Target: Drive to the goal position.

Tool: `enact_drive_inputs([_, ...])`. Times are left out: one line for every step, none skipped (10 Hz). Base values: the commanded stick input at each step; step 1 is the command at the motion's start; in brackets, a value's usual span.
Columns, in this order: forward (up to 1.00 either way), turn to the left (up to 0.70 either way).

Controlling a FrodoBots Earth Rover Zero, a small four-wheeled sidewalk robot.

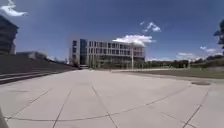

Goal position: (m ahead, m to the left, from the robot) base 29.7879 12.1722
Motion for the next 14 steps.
enact_drive_inputs([0.7, 0.0])
enact_drive_inputs([0.7, 0.0])
enact_drive_inputs([0.7, 0.0])
enact_drive_inputs([0.7, 0.07])
enact_drive_inputs([0.7, 0.27])
enact_drive_inputs([0.7, 0.27])
enact_drive_inputs([0.7, 0.27])
enact_drive_inputs([0.7, 0.27])
enact_drive_inputs([0.7, 0.27])
enact_drive_inputs([0.7, 0.27])
enact_drive_inputs([0.7, 0.27])
enact_drive_inputs([0.7, 0.27])
enact_drive_inputs([0.7, 0.27])
enact_drive_inputs([0.7, 0.27])
